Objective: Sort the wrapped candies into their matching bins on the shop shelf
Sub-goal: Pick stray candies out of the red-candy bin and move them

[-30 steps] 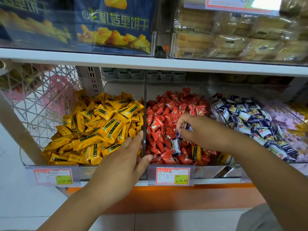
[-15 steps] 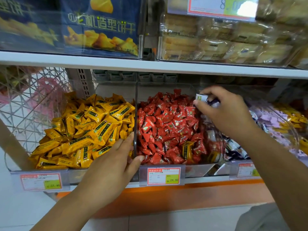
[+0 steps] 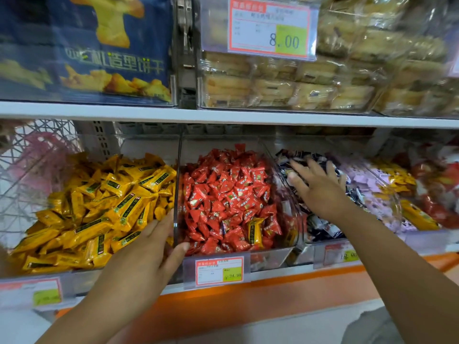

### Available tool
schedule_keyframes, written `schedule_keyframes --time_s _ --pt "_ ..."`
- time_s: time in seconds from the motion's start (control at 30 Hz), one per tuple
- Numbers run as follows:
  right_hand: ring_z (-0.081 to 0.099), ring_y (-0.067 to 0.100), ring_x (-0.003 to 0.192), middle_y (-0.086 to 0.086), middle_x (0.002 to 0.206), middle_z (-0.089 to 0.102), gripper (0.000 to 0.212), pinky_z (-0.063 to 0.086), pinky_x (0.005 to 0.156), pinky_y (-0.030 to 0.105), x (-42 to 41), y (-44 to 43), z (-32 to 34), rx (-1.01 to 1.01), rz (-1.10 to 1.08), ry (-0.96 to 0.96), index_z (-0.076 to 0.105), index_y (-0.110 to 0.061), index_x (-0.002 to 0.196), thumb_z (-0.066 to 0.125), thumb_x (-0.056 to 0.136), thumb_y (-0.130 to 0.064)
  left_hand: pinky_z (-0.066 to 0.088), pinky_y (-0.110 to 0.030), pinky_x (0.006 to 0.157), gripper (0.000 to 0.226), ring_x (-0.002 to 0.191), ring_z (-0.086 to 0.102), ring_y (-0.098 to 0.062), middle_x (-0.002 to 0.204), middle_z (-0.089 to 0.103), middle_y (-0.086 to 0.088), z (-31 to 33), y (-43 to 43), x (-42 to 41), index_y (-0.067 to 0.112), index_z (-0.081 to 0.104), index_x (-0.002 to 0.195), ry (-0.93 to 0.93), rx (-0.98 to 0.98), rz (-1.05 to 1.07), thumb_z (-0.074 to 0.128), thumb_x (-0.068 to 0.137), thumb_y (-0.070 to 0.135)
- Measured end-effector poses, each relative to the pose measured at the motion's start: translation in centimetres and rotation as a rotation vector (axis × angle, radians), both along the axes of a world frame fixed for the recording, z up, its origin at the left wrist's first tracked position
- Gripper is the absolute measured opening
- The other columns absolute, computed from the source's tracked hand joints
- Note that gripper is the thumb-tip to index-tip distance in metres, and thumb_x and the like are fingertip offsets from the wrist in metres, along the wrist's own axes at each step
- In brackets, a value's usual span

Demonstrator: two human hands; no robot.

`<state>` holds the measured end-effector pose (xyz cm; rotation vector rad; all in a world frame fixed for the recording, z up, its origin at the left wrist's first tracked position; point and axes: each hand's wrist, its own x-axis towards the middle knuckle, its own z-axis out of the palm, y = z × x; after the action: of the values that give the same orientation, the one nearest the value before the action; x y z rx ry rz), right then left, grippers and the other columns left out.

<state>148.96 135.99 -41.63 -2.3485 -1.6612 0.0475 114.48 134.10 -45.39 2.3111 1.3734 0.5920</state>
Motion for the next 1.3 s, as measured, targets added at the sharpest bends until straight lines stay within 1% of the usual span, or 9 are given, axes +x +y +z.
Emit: schedule_keyframes --time_s 0.1,0.2,0.3,0.47,0.67,0.8,0.93,1.1,1.3 --pt "0.047 0.014 0.12 -0.004 0.127 0.059 0.033 0.034 0.099 0.021 -3.4 -1.8 3.3 0.368 0.239 0.057 0.06 -0.03 0.127 0.056 0.094 -0.035 0.052 -0.027 0.075 0.082 0.101 0.056 -0.003 0.124 0.045 0.02 0.0 0.0 0.0 0.046 0.011 0.148 0.026 0.007 0.015 0.013 0.071 0.075" --pt "0.061 -0.004 0.078 -0.022 0.087 0.066 0.02 0.042 0.066 0.006 -7.2 -3.1 5.0 0.046 0.534 0.245 0.068 -0.037 0.101 0.064 0.091 -0.02 0.052 -0.027 0.075 0.084 0.104 0.056 -0.003 0.131 0.044 0.015 0.1 0.0 0.1 0.044 0.013 0.149 0.043 0.008 0.028 0.011 0.071 0.074" --pt "0.059 0.006 0.105 -0.009 0.125 0.061 0.039 0.045 0.082 0.015 -8.6 -2.3 3.2 -0.425 0.562 -0.01 0.062 -0.034 0.123 0.062 0.091 -0.011 0.052 -0.027 0.074 0.084 0.102 0.055 -0.002 0.13 0.043 0.016 0.2 0.0 0.1 0.043 0.013 0.15 0.049 0.0 0.027 0.011 0.071 0.074" --pt "0.048 0.02 0.117 0.0 0.135 0.045 0.063 0.04 0.085 0.025 -9.3 -0.7 0.5 -0.513 0.583 -0.102 0.051 -0.031 0.134 0.052 0.084 0.008 0.048 -0.024 0.07 0.086 0.1 0.055 -0.004 0.129 0.044 0.014 0.0 0.0 0.0 0.04 0.014 0.15 0.084 0.007 0.034 0.01 0.072 0.074" --pt "0.054 0.005 0.093 -0.018 0.104 0.056 0.028 0.04 0.072 0.019 -8.9 -1.2 1.7 -0.362 0.557 0.021 0.061 -0.033 0.112 0.07 0.086 -0.036 0.049 -0.025 0.072 0.07 0.093 0.053 0.002 0.13 0.042 0.016 0.1 -0.1 0.1 0.04 0.009 0.152 0.059 0.018 0.044 0.029 0.088 0.062" --pt "0.053 -0.006 0.063 -0.028 0.068 0.059 0.005 0.037 0.058 0.01 -9.3 -2.3 4.0 -0.189 0.574 0.267 0.07 -0.033 0.09 0.067 0.086 -0.034 0.048 -0.022 0.072 0.068 0.09 0.055 0.001 0.133 0.039 0.016 0.2 -0.1 0.2 0.04 0.006 0.152 0.054 0.008 0.042 0.031 0.091 0.058" --pt "0.045 0.003 0.062 -0.003 0.076 0.055 0.008 0.034 0.059 0.014 -11.0 -1.5 4.7 0.137 0.605 0.365 0.073 -0.028 0.084 0.065 0.083 -0.03 0.048 -0.026 0.075 0.068 0.095 0.056 -0.002 0.14 0.037 0.012 0.1 -0.2 0.2 0.04 0.002 0.152 0.078 0.011 0.057 0.031 0.093 0.058" --pt "0.056 -0.006 0.095 -0.015 0.118 0.06 0.054 0.047 0.085 0.015 -15.8 0.3 4.2 0.158 0.684 0.603 0.043 -0.044 0.139 0.062 0.092 -0.025 0.047 -0.025 0.072 0.068 0.09 0.052 0.001 0.133 0.037 0.017 0.4 -0.4 0.2 0.038 0.002 0.153 0.064 0.023 0.055 0.031 0.095 0.058" --pt "0.02 0.022 0.145 -0.001 0.16 0.017 0.063 0.023 0.115 0.036 -13.7 0.7 3.1 -0.241 0.516 0.029 0.021 -0.04 0.15 0.052 0.095 -0.046 0.046 -0.021 0.07 0.069 0.086 0.049 0.003 0.125 0.038 0.019 0.7 -0.6 0.1 0.038 -0.001 0.152 0.084 0.031 0.043 0.028 0.094 0.059"
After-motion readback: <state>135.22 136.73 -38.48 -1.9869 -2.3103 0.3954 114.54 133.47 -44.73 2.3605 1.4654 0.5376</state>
